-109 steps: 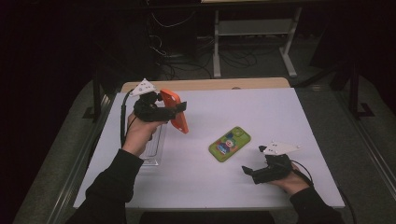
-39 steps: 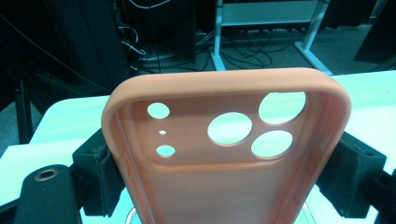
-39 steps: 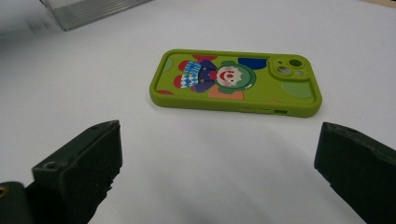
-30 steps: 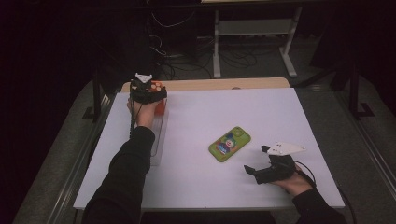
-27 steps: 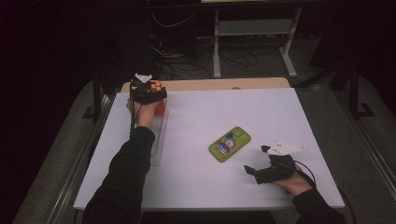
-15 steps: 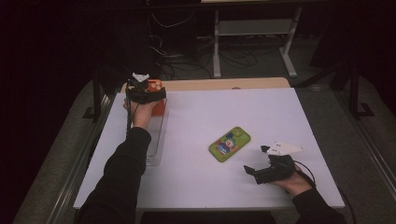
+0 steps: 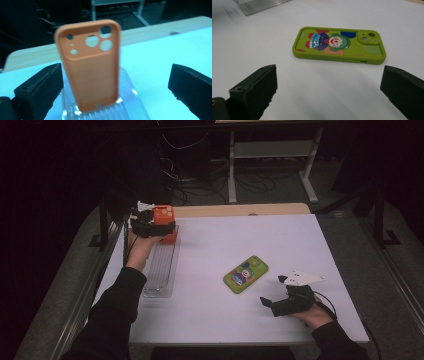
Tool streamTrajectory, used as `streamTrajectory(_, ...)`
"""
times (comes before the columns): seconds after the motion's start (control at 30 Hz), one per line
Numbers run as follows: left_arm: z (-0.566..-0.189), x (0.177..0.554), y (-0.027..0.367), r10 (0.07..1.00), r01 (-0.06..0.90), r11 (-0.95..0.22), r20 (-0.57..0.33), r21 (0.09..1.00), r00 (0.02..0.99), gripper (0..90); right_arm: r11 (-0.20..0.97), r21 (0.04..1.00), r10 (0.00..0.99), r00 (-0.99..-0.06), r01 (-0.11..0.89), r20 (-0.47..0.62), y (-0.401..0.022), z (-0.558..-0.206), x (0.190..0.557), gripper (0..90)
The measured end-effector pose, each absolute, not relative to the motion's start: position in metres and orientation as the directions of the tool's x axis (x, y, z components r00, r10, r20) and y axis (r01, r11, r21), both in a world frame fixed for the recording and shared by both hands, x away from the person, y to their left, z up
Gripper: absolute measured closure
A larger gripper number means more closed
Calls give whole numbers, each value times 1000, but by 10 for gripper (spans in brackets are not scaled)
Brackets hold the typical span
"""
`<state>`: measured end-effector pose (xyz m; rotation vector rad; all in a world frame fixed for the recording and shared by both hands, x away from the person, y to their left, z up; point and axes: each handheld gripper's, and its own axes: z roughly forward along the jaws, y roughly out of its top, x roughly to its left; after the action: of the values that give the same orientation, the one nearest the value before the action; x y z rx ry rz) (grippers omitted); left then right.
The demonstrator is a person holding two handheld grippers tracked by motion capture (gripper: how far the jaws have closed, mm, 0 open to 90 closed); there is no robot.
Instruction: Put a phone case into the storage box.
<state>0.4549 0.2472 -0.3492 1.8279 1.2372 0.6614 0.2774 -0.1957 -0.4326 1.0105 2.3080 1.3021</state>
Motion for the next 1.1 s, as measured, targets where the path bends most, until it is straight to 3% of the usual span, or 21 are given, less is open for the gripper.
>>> streamTrajectory(0.43, -340, 409, 215, 799, 448, -299, -36, 843, 600, 0, 347, 836, 709, -702, 425, 63, -196, -428, 272, 1)
streamTrajectory(1.1, -356, 361, 157, 652, 396, -379, -61, 836, 755, 0, 351, 841, 695, -716, 412, 61, -200, -428, 268, 2)
